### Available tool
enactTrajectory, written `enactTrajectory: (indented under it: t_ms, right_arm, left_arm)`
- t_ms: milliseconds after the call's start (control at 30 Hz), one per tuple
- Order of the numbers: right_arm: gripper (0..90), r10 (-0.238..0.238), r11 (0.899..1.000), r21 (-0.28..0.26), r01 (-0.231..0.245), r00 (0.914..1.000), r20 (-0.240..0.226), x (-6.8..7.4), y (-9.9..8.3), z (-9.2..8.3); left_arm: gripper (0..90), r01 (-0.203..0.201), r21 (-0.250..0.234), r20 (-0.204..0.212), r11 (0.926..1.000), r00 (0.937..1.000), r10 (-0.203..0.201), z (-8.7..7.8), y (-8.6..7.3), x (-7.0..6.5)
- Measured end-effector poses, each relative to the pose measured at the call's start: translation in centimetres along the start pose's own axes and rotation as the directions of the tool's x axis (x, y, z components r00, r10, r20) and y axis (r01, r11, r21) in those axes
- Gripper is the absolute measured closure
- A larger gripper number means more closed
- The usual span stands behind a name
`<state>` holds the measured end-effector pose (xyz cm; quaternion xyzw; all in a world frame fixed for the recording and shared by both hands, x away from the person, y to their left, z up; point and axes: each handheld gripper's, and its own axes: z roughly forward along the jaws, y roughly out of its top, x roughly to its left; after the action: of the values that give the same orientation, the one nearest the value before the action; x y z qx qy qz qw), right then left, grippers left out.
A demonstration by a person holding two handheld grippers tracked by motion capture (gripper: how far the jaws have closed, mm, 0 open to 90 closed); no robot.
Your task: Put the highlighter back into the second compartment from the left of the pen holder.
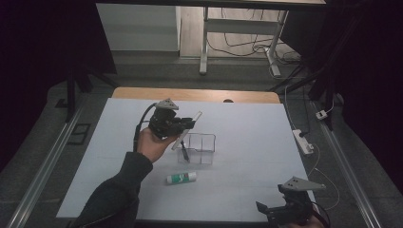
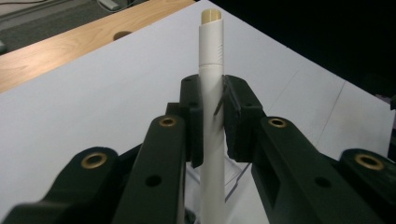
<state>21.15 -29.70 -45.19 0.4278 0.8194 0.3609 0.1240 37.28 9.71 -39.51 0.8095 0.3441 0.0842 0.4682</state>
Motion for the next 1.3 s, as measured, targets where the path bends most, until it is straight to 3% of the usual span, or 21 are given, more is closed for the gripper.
enactTrajectory:
  t_ms: [433, 733, 967, 1300]
  right_arm:
    - [0.0, 0.001, 1.0, -0.002, -0.001, 1.0, -0.006, 0.0, -0.1, -0.1]
    - [0.0, 0.003, 1.0, -0.003, -0.003, 0.9999, -0.01, -0.1, -0.1, -0.1]
    - [0.0, 0.004, 1.0, -0.005, -0.004, 0.9999, -0.012, -0.1, -0.2, -0.2]
    - [0.0, 0.002, 1.0, -0.003, -0.002, 0.9999, -0.012, -0.1, -0.2, -0.2]
  left_arm:
    - [78.2, -0.017, -0.037, -0.009, 0.9992, 0.9998, 0.017, 3.0, 1.3, -0.3]
    - [78.2, -0.047, -0.036, -0.012, 0.9982, 0.9989, 0.046, 5.1, 1.5, -0.8]
    - [78.1, -0.065, -0.008, -0.028, 0.9979, 0.9975, 0.065, 6.2, 0.8, -0.9]
    - [77.6, -0.089, 0.045, -0.053, 0.9951, 0.9945, 0.091, 6.2, -0.5, -1.3]
